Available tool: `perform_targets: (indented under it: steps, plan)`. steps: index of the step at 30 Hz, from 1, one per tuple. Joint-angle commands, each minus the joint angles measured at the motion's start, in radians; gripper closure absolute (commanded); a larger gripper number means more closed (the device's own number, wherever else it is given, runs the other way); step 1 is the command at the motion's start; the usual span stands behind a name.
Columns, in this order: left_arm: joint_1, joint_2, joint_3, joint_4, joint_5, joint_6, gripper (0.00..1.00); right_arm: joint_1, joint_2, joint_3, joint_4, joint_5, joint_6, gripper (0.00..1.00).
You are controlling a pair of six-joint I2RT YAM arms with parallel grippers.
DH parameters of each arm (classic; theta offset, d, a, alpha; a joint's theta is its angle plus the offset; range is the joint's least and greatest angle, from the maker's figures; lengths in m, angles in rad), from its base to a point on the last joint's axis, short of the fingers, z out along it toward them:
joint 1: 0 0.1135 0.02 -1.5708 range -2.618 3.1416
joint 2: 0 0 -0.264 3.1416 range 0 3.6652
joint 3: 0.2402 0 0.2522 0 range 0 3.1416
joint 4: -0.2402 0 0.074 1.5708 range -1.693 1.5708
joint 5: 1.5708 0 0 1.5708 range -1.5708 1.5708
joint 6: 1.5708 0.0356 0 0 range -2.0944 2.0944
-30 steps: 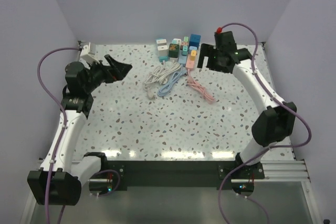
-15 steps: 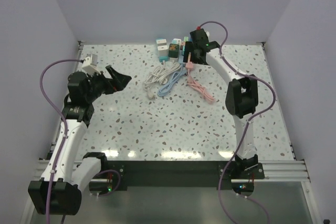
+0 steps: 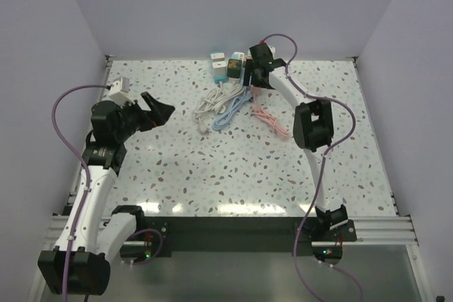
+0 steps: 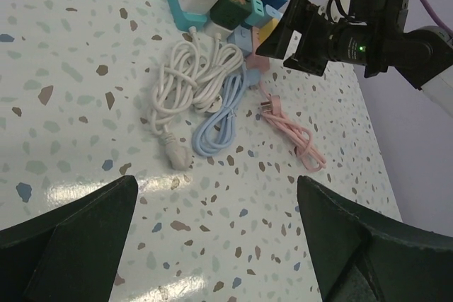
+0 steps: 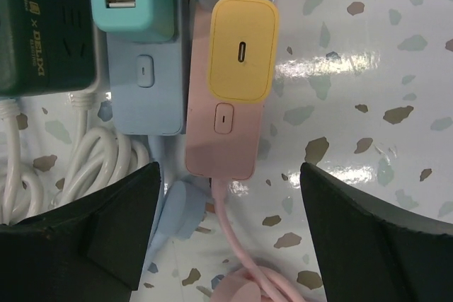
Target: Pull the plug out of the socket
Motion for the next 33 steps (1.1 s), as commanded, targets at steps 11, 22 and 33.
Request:
perform_targets:
  steps: [11, 22, 33]
  plan:
    - [0.004, -0.014, -0.002, -0.041, -0.036, 0.034, 0.00, 0.001, 0.082, 0.061, 0.022, 0.030, 0.035, 0.25]
    - [0.004, -0.033, -0.014, -0.057, -0.029, 0.031, 0.00, -0.099, 0.052, -0.013, 0.097, -0.076, 0.031, 0.53]
    - [0.001, 0.045, -0.091, 0.042, 0.071, 0.040, 0.00, -0.136, -0.225, -0.402, 0.063, -0.003, 0.059, 1.00]
